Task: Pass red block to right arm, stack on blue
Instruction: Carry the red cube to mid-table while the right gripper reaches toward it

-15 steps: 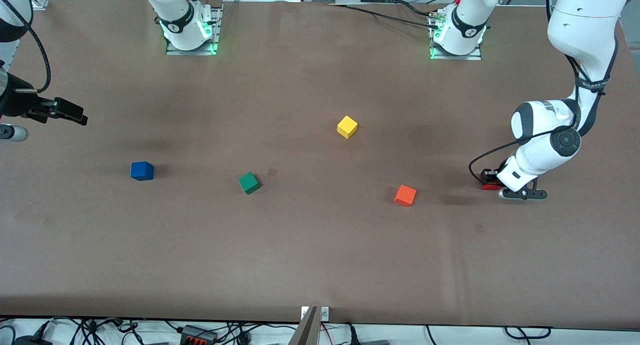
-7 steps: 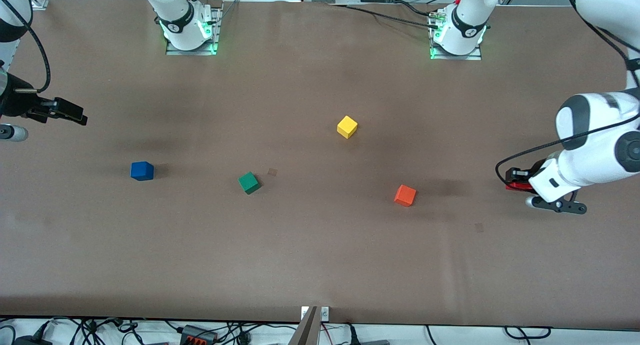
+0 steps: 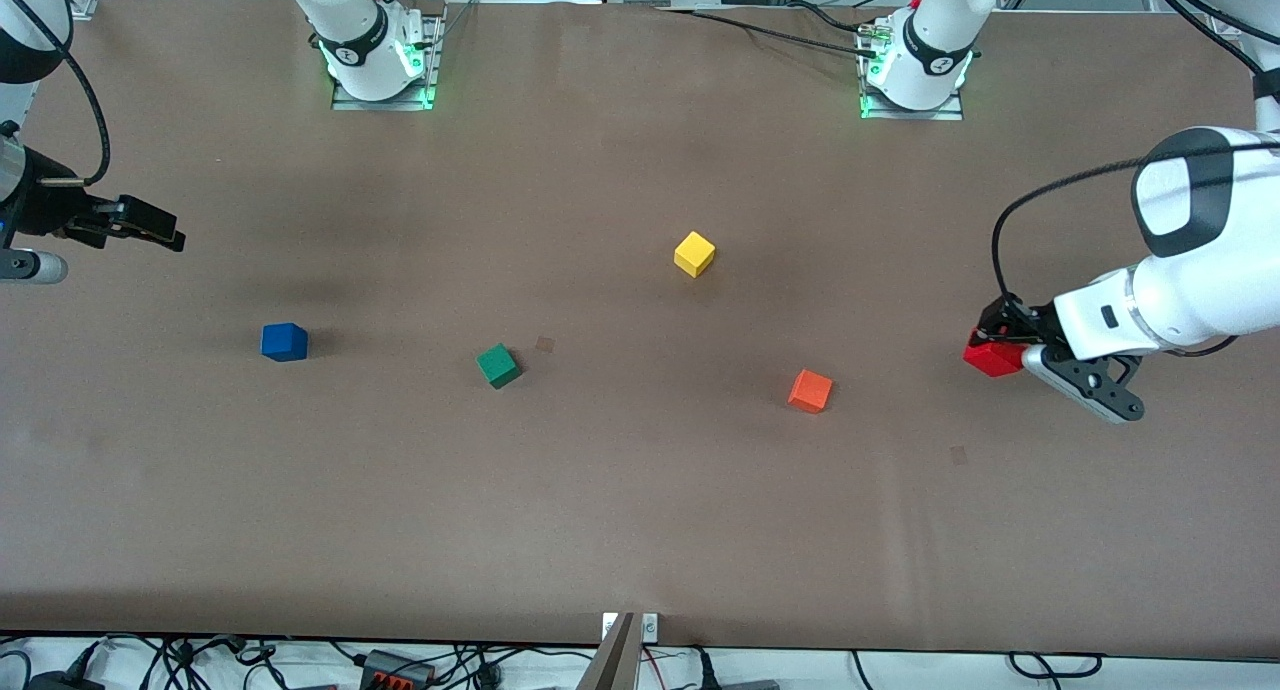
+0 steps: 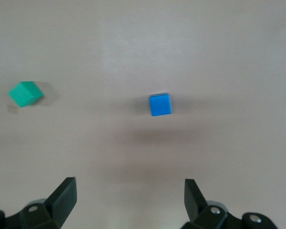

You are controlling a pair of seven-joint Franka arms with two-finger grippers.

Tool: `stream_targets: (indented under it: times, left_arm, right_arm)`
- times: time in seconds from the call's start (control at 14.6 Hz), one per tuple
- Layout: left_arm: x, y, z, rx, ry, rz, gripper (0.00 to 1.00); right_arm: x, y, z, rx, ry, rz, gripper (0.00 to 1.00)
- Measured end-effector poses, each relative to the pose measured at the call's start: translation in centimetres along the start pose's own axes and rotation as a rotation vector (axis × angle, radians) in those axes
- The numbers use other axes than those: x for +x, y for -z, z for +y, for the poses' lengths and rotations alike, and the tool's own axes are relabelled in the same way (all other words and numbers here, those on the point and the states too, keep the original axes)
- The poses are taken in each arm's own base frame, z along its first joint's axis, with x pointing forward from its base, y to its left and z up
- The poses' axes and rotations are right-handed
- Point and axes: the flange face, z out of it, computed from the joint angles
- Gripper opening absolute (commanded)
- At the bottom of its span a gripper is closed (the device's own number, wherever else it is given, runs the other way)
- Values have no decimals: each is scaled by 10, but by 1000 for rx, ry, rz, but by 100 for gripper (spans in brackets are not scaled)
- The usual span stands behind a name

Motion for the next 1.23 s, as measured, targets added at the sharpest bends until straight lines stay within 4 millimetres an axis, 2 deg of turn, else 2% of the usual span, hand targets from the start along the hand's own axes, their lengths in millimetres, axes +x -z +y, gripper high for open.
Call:
stream_targets:
  times: [0.14, 0.34, 0.41, 0.68, 0.89, 1.03, 1.23]
  left_arm:
    - [5, -6, 12, -153, -170, 92, 11]
    - [8, -16, 39, -372, -421, 191, 10]
    - [11, -21, 49, -419, -488, 216, 5]
    - [40, -61, 96, -611, -734, 434, 3]
    - [70, -97, 123, -644, -821, 678, 3]
    - [84, -107, 143, -652, -831, 786, 2]
    - [98, -123, 175, -634, -872, 917, 2]
  right_arm:
    - [8, -10, -6, 60, -6, -9, 100]
    - [24, -23, -19, 204, -24, -20, 100]
    - [28, -29, -24, 251, -29, -30, 100]
    - [45, -56, -50, 500, -63, -77, 100]
    - [56, -73, -71, 710, -104, -119, 100]
    - [61, -81, -90, 848, -119, -160, 100]
    - [62, -90, -131, 996, -86, -209, 100]
